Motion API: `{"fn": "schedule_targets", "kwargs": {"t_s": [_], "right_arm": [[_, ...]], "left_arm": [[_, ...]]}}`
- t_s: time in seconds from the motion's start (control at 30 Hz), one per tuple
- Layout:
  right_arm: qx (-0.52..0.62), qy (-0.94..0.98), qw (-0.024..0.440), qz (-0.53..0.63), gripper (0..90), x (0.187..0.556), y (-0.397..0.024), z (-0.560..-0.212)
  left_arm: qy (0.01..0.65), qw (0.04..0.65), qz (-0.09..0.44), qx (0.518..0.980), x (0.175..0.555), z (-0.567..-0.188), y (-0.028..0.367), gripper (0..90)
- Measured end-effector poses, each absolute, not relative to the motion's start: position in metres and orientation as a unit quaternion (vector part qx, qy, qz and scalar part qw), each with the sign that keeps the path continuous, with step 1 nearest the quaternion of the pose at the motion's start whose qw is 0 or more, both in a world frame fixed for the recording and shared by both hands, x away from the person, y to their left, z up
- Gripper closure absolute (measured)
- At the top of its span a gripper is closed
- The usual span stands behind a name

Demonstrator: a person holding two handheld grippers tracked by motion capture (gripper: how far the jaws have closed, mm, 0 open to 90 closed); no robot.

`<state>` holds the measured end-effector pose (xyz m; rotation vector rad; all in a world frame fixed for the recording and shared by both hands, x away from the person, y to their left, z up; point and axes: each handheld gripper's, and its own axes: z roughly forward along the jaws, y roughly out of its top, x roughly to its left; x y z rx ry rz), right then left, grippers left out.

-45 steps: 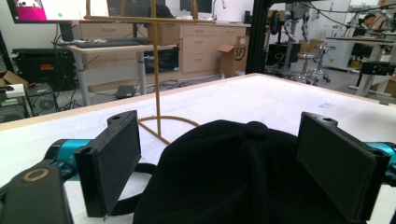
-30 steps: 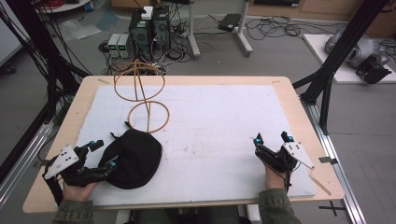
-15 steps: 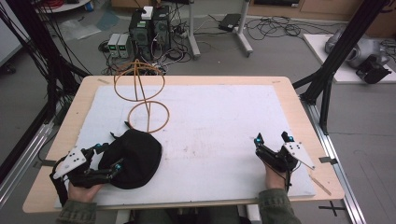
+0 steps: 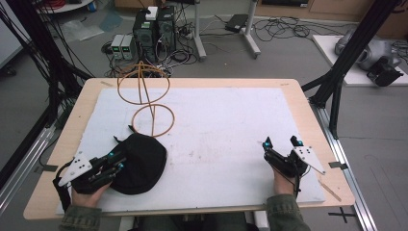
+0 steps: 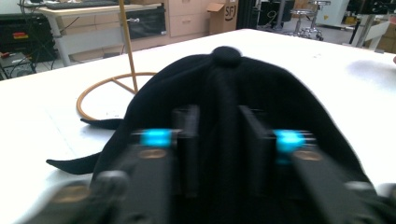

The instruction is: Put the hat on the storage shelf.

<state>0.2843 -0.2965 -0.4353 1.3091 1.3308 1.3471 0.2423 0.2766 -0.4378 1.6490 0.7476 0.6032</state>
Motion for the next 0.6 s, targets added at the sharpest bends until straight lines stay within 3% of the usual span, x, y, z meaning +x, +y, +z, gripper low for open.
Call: {"fn": "schedule_targets", "kwargs": {"t_s": [0.07, 0.13, 0.6], "right_arm": [[0.520, 0.528, 0.406, 0.534, 6.5, 0.2843, -0.2963, -0.4355], [0.519, 0.529, 0.407, 0.534, 6.5, 0.2843, -0.2962, -0.4355], [0.517, 0.530, 0.409, 0.533, 6.5, 0.2851, -0.2966, -0.4356]], "left_arm": [[0.318, 0.575, 0.261, 0.707, 0.2426, -0.4360, 0.2746, 82.5], [0.316, 0.571, 0.261, 0.711, 0.2435, -0.4352, 0.2729, 86.3], [0.311, 0.587, 0.273, 0.696, 0.2426, -0.4296, 0.2719, 87.7]]}}
